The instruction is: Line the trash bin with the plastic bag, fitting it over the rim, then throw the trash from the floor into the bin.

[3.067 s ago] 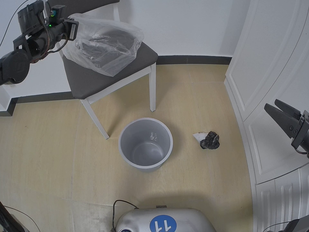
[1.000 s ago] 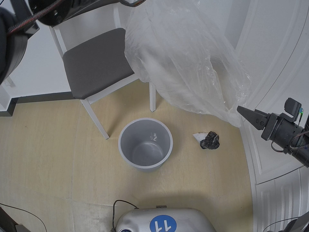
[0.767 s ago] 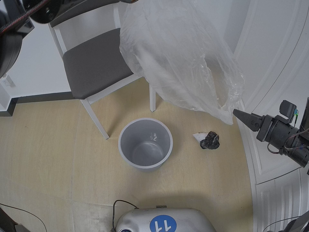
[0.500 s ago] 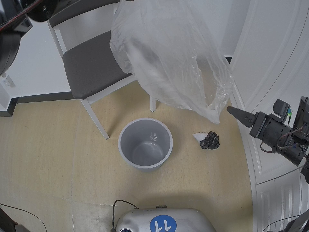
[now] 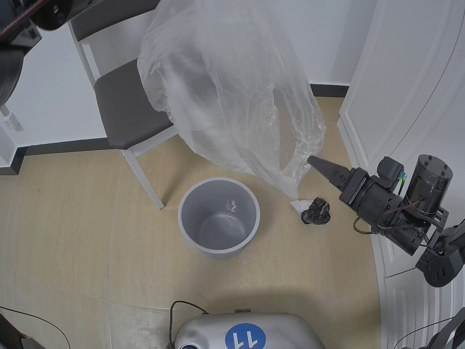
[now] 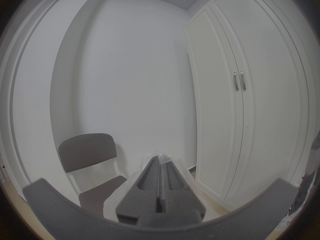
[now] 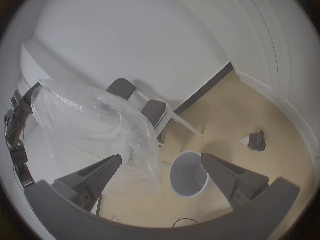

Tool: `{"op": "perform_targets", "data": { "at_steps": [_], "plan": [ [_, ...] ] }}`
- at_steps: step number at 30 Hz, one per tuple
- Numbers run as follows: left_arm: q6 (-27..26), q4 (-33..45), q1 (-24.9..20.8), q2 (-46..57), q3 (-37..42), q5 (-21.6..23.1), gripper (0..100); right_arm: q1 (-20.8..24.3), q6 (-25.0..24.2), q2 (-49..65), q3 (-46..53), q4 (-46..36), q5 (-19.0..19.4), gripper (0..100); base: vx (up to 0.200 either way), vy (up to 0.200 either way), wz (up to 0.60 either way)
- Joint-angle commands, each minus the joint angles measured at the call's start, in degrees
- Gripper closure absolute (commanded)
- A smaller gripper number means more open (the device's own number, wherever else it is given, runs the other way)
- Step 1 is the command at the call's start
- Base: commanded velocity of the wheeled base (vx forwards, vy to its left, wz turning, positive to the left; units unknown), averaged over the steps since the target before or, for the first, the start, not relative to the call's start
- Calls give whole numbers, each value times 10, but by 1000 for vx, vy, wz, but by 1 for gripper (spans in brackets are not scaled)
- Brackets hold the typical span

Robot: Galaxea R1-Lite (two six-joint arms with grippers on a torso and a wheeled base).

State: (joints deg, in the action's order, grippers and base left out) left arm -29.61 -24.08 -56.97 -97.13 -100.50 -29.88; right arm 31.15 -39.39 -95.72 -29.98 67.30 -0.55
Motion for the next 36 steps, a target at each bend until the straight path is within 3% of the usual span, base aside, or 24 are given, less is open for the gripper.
{"op": "perform_targets", "data": {
  "at_steps": [1, 36],
  "plan": [
    [0, 0, 0, 1, 0, 0, 100, 14, -2, -17, 3, 2, -1, 0, 0, 0, 0],
    [1, 1, 3, 12, 4, 0, 100, 50, -4, -12, 19, 3, 2, 0, 0, 0, 0]
  ]
}}
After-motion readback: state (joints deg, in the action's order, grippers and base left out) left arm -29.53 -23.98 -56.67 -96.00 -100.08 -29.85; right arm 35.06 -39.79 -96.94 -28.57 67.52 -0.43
